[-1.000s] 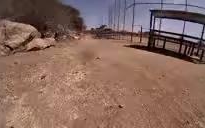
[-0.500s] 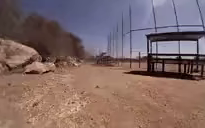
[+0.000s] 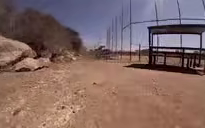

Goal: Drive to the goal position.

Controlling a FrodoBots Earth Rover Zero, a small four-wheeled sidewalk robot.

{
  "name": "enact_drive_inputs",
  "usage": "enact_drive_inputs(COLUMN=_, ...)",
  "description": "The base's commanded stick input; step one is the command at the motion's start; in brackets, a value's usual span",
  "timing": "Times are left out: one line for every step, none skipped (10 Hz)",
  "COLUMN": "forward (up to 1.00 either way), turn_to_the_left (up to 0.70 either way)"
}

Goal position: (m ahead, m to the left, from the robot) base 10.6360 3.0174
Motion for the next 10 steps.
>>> enact_drive_inputs(forward=0.7, turn_to_the_left=0.0)
enact_drive_inputs(forward=0.7, turn_to_the_left=0.0)
enact_drive_inputs(forward=0.7, turn_to_the_left=0.0)
enact_drive_inputs(forward=0.7, turn_to_the_left=0.0)
enact_drive_inputs(forward=0.7, turn_to_the_left=0.0)
enact_drive_inputs(forward=0.7, turn_to_the_left=0.0)
enact_drive_inputs(forward=0.7, turn_to_the_left=0.0)
enact_drive_inputs(forward=0.7, turn_to_the_left=0.0)
enact_drive_inputs(forward=0.7, turn_to_the_left=0.0)
enact_drive_inputs(forward=0.7, turn_to_the_left=0.0)
